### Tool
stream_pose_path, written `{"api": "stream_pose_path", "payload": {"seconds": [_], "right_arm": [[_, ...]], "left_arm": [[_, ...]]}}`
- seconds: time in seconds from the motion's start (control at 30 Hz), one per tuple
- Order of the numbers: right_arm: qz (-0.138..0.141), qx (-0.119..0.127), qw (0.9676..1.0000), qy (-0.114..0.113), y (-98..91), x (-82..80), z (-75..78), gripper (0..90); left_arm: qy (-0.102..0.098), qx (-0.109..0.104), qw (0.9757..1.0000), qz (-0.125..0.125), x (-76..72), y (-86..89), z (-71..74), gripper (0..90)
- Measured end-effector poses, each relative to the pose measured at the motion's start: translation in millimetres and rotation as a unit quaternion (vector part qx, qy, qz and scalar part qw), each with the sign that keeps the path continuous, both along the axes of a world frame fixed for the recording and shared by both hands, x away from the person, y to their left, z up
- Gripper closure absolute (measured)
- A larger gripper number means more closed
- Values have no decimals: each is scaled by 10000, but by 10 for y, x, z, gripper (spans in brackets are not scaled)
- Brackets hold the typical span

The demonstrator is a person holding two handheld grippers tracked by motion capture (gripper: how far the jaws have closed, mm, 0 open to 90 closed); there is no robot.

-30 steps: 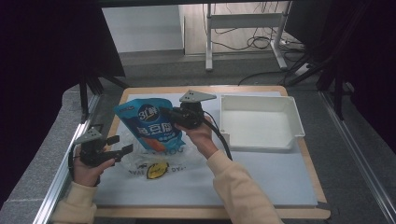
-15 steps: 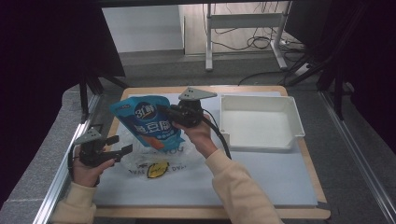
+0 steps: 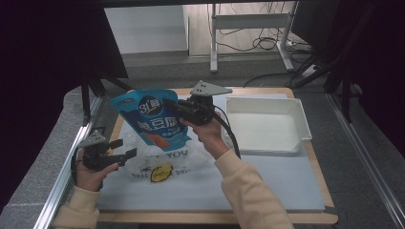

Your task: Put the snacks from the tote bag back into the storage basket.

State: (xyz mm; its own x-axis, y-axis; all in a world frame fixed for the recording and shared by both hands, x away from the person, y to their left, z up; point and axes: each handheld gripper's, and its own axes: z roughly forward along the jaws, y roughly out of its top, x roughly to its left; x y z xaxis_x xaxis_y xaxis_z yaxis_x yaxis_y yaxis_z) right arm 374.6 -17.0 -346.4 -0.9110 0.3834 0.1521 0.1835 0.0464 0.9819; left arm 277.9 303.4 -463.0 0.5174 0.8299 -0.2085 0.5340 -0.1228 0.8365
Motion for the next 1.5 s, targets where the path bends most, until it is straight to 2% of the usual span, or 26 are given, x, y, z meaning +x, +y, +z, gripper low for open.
{"api": "stream_pose_path", "payload": {"seconds": [0.73, 1.1, 1.5], "right_arm": [[-263, 132, 9993, -243, -334, -16, 368, 891], [-458, 245, 9981, -326, -616, 18, 496, 891], [-741, 348, 9961, -340, -932, 70, 562, 892]], "left_arm": [[5, -2, 10000, 18, 4, 26, -7, 223], [34, 30, 10000, 12, 13, 15, -30, 223], [72, 48, 10000, 26, 26, -3, -57, 223]]}}
